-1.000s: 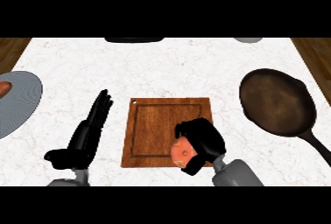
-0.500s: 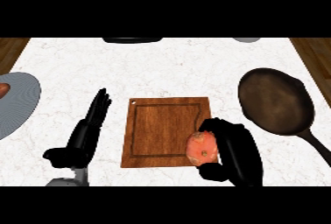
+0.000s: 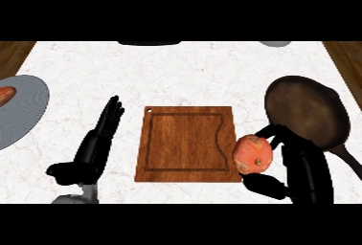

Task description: Pick the squash from the cutting board and place it in the pan

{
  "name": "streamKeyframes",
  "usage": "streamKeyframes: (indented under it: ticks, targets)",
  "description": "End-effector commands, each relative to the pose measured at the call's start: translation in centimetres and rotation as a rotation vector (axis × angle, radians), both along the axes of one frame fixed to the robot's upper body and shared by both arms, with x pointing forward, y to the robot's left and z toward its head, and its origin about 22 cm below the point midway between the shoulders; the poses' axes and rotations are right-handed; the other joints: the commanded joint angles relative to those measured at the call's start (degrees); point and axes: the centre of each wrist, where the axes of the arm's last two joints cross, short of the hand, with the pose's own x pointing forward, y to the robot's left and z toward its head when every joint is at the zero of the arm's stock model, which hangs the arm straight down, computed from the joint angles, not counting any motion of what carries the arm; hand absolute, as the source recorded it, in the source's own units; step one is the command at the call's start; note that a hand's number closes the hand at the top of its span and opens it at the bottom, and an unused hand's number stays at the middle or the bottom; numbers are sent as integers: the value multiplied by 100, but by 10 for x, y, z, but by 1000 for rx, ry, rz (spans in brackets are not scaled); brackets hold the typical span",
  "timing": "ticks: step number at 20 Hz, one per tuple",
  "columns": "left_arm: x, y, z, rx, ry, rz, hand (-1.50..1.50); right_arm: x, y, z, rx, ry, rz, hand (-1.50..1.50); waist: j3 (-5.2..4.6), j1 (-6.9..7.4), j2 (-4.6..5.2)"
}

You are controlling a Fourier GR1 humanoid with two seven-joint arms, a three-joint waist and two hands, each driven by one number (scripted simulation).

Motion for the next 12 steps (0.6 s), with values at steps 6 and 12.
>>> streamKeyframes:
  ticks: [6, 12]
  targets:
    - [-6, 8, 2, 7, 7, -21, 0, 57, -75, -38, 19, -83, -158, 150, 3, 64, 16]
    - [15, 4, -4, -3, -3, -14, 0, 96, -125, -34, -116, -242, -275, 150, 2, 70, 34]
